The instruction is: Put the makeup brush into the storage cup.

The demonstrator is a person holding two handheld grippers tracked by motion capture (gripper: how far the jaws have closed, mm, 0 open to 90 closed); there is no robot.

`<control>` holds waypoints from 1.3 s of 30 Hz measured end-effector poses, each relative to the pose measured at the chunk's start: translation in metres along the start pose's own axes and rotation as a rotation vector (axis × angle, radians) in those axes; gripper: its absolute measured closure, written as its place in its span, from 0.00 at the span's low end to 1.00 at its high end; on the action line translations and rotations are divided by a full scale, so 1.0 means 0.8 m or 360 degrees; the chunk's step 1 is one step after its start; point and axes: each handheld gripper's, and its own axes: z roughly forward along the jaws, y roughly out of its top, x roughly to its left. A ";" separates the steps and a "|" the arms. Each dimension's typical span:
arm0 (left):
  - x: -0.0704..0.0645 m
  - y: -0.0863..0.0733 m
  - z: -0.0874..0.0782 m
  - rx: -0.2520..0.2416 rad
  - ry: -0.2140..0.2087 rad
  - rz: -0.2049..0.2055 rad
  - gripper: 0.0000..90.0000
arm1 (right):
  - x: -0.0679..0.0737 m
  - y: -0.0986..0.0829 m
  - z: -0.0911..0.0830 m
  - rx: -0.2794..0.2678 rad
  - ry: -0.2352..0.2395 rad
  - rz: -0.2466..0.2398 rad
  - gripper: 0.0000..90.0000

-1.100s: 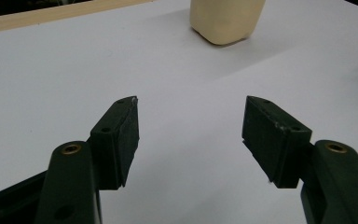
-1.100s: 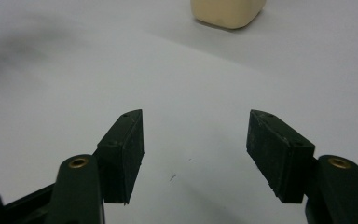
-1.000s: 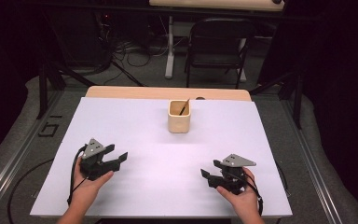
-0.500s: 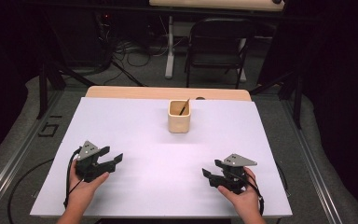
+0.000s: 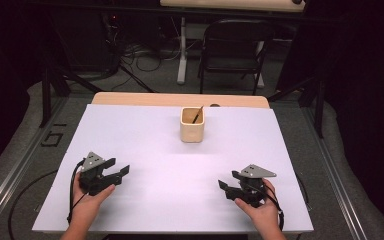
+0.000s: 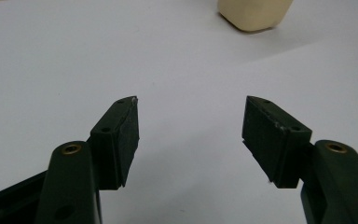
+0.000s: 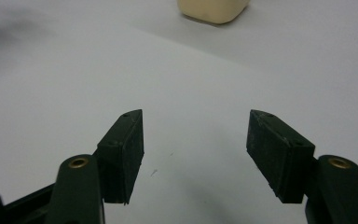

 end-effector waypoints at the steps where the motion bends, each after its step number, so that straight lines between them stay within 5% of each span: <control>1: 0.000 0.000 0.000 0.0001 0.0001 -0.0001 0.40 | 0.000 0.000 0.000 -0.0001 -0.0002 0.0001 0.41; 22: 0.004 -0.003 0.003 0.0015 0.0029 -0.0044 0.40 | -0.006 -0.002 0.000 -0.0004 -0.0018 0.0005 0.39; 39: 0.004 -0.002 0.002 0.0007 0.0101 -0.0002 0.35 | -0.008 -0.003 0.002 -0.0012 -0.0088 -0.0031 0.32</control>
